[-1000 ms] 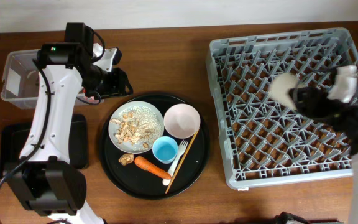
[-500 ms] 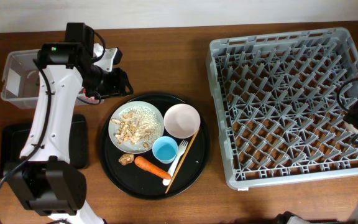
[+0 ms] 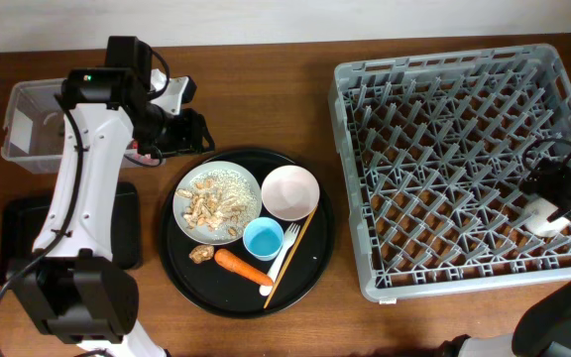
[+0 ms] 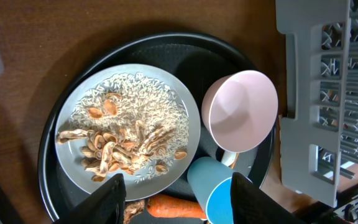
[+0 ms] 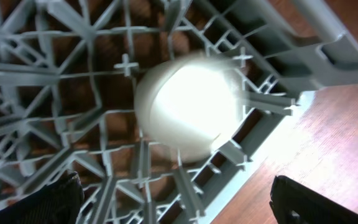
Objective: Sort waste into correct bins and load items into the dishwasher rack
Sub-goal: 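Place the white cup upside down in the rack's right side with the right gripper, then grasp the blue cup with the left gripper and lift it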
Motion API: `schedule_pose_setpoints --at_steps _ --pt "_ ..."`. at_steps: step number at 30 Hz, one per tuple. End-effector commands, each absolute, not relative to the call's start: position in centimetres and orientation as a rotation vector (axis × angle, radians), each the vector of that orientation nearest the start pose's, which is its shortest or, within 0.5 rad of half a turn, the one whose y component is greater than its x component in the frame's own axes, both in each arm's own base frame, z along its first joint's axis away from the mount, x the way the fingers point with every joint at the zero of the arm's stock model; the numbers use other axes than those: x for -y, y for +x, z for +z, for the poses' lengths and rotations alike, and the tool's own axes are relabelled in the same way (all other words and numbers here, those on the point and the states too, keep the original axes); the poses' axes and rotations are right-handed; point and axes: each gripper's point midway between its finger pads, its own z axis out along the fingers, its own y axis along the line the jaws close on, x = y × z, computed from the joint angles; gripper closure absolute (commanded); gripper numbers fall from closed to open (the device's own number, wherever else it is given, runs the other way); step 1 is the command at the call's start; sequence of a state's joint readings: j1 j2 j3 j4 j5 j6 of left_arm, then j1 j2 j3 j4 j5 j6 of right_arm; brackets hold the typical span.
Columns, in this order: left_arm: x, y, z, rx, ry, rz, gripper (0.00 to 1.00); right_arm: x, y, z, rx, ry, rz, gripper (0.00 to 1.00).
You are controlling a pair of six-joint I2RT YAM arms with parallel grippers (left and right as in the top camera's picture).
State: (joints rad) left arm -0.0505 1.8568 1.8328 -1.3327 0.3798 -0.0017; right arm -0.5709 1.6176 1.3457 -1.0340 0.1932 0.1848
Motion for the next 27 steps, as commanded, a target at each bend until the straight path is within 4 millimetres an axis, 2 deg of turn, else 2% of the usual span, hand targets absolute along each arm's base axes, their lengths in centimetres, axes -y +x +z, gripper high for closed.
schedule_pose_setpoints --at_steps 1,2,3,5,7,12,15,19,22,25,27 --pt "9.0 38.5 19.5 -2.884 0.139 -0.57 0.46 20.2 29.4 17.7 -2.591 1.067 -0.169 0.01" --pt "9.4 38.3 19.5 -2.889 0.153 -0.58 0.46 19.2 30.1 19.0 -2.575 1.032 -0.072 0.01" --pt "9.8 38.0 19.5 -2.898 0.166 -0.583 0.45 17.0 31.2 21.0 -2.549 0.978 0.115 0.01" --pt "10.4 37.3 19.4 -2.924 0.189 -0.588 0.4 14.3 32.0 22.7 -2.541 0.875 0.32 0.01" --pt "11.1 36.0 19.2 -2.972 0.211 -0.592 0.4 10.2 32.2 24.1 -2.568 0.648 0.555 0.01" --pt "12.9 32.5 18.5 -3.101 0.299 -0.589 0.4 6.0 30.2 23.0 -2.748 0.46 0.58 0.01" --pt "12.7 29.9 16.9 -3.221 0.355 -0.479 0.4 4.3 30.0 22.6 -2.803 0.386 0.565 0.03" --pt "13.2 26.9 14.4 -3.344 0.409 -0.454 0.4 2.9 29.4 22.1 -2.88 0.309 0.49 0.03" --pt "13.5 25.6 12.6 -3.389 0.433 -0.444 0.41 2.4 29.3 21.8 -2.908 0.297 0.446 0.04" --pt "13.9 25.5 11.0 -3.376 0.461 -0.442 0.41 2.1 29.3 21.8 -2.911 0.286 0.448 0.03" --pt "14.2 25.7 9.6 -3.358 0.47 -0.442 0.46 2.1 29.3 21.8 -2.911 0.286 0.448 0.04"
